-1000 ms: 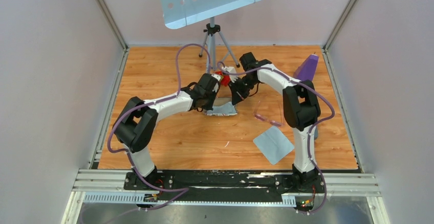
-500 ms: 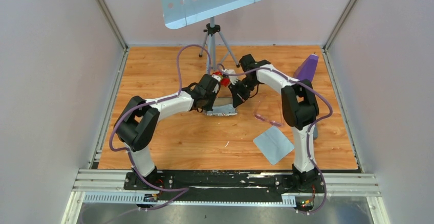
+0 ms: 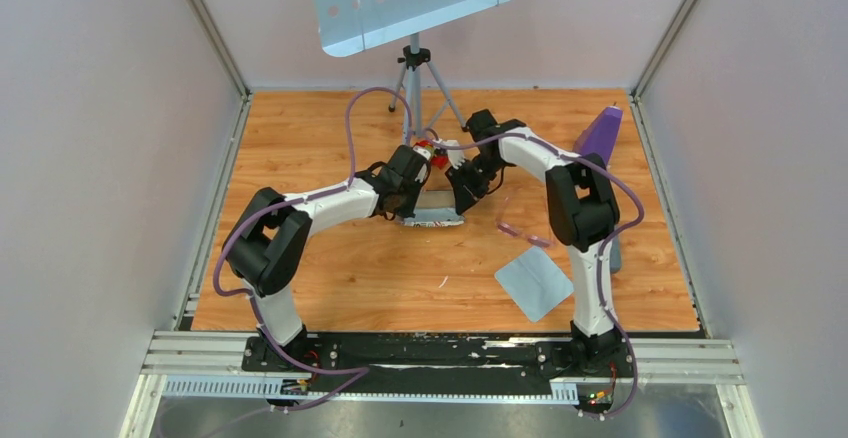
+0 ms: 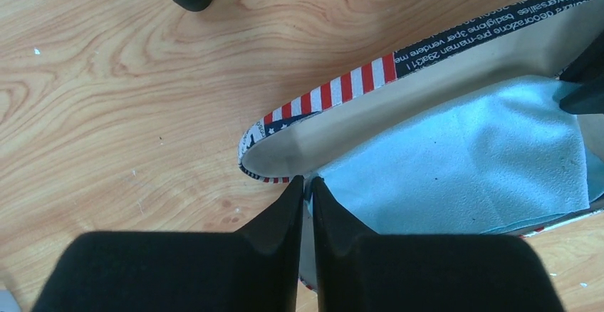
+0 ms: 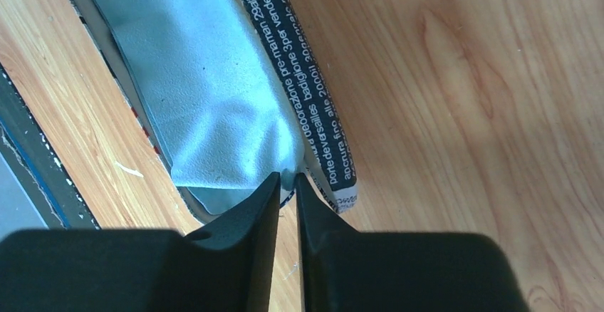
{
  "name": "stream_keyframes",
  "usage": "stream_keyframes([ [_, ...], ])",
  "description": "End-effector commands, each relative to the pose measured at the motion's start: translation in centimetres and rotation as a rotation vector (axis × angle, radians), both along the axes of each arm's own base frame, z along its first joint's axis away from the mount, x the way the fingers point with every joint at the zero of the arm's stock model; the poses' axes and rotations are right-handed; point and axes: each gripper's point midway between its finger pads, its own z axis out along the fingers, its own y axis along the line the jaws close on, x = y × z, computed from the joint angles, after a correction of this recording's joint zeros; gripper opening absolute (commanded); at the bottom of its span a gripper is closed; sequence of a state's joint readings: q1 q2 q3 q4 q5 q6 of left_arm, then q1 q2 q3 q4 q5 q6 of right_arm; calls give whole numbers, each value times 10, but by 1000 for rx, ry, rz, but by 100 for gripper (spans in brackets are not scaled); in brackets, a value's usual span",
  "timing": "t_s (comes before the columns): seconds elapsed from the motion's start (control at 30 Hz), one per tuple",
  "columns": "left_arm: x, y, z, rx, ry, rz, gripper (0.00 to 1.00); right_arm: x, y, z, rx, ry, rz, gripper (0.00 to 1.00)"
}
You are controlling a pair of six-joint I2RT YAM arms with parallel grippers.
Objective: Organize the sunglasses
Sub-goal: Place the glasses cleaning cloth in the sunglasses case, then adjust the sunglasses case at the center of the board.
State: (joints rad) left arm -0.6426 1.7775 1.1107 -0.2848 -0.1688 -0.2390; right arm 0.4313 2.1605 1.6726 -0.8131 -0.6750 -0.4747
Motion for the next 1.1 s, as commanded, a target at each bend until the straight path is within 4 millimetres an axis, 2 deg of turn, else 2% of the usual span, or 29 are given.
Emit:
stream_keyframes([
  [0.0, 10, 3, 26, -9, -60, 14, 15, 3, -6, 26, -10, -48, -17, 20],
  [0.2, 6, 7, 44, -18, -84, 20, 32, -3, -9, 39, -6, -50, -36, 25],
  [0.33, 1, 7, 65, -58, -115, 21, 36, -12, -10, 50, 10, -51, -42, 25],
  [0.47, 6, 11, 91, -138, -228, 68, 40, -24, -15, 55, 18, -59, -47, 25],
  [0.57, 13, 0, 100, -168, -292, -9, 47, -34, -19, 60, 30, -75, -42, 25],
  [0.67, 17, -12, 100, -83, -207, -143, 47, -49, -25, 70, 53, -89, -21, 26],
  [0.77, 26, -29, 106, -194, -180, -142, 48, -65, -33, 77, 67, -106, -4, 26],
  [0.9, 36, -31, 100, -99, -107, -174, 49, -80, -48, 94, 95, -154, -3, 27],
  [0.97, 38, -30, 106, -72, -86, -182, 50, -88, -54, 99, 120, -166, -5, 28],
  [1.07, 43, -28, 127, -67, -115, -176, 52, -99, -60, 102, 144, -203, 13, 28],
])
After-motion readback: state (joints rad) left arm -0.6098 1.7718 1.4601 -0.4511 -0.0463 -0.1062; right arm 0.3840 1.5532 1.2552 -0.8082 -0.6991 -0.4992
